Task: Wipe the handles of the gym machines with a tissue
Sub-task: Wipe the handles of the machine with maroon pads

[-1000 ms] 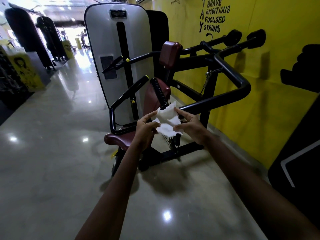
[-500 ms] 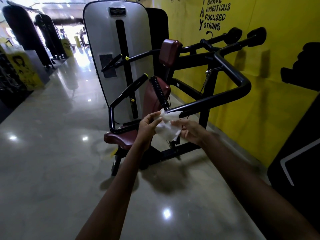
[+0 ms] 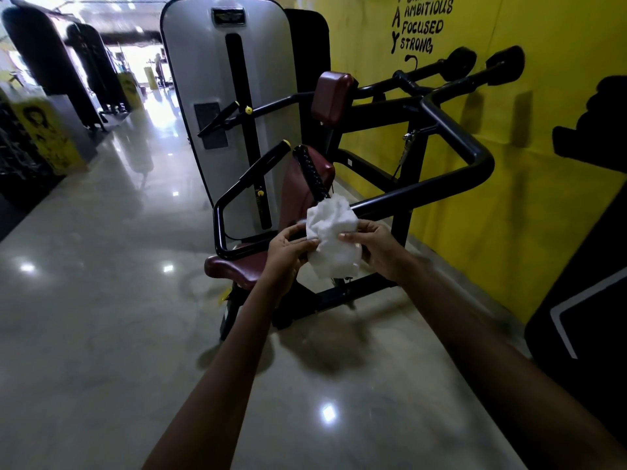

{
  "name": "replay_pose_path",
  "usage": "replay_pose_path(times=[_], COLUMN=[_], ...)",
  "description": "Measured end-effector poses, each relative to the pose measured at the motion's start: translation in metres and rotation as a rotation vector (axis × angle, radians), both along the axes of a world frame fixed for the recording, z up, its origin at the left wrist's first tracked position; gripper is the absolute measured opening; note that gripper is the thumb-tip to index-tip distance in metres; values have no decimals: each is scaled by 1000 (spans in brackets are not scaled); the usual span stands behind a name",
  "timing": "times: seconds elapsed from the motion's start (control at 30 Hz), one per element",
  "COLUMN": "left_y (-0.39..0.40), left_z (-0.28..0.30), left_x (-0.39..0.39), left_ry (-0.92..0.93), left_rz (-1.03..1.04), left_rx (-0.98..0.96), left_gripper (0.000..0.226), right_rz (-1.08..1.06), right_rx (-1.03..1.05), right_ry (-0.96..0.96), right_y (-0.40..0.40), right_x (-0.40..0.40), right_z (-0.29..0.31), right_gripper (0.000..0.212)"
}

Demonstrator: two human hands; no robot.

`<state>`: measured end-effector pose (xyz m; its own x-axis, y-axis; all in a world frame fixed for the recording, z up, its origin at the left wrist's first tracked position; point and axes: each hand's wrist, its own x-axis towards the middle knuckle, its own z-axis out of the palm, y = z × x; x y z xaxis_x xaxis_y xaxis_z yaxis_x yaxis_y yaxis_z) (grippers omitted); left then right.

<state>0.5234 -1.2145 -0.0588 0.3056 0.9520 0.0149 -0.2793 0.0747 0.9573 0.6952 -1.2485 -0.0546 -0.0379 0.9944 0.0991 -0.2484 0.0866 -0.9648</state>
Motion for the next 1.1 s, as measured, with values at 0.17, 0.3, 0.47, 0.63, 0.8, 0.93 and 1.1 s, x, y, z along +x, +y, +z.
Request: replay_pose_path(times=[0.17,0.3,0.47,0.63,0.8,0.93,1.1], left_y=[3,5,8,6,5,8,9], left_z=[-5,-9,-15,-15,-14,-16,-17], left_x=[0,0,-5,-3,0,-1,2], left_ry=[10,23,114,171,167,90,62], left_rz=[81,95,7,-5,0,68,148], left_rx=[86,148,231,247,235,237,184], left_gripper=[16,23,34,30,32,26,27], right_rz=[-10,-48,-170,-197,-187,-180,-172], right_rx=[71,128,176,157,116,61,29], right_ry=[-160,-272,-405,-371,-285,-166,-98], right_y=[0,-1,-1,0,2,1,1], right_x=[6,9,10,11,14,14,14], right_z=[-1,0,-2,-6,-11,-12,-15], right_gripper=[17,31,54,43,46,32,51])
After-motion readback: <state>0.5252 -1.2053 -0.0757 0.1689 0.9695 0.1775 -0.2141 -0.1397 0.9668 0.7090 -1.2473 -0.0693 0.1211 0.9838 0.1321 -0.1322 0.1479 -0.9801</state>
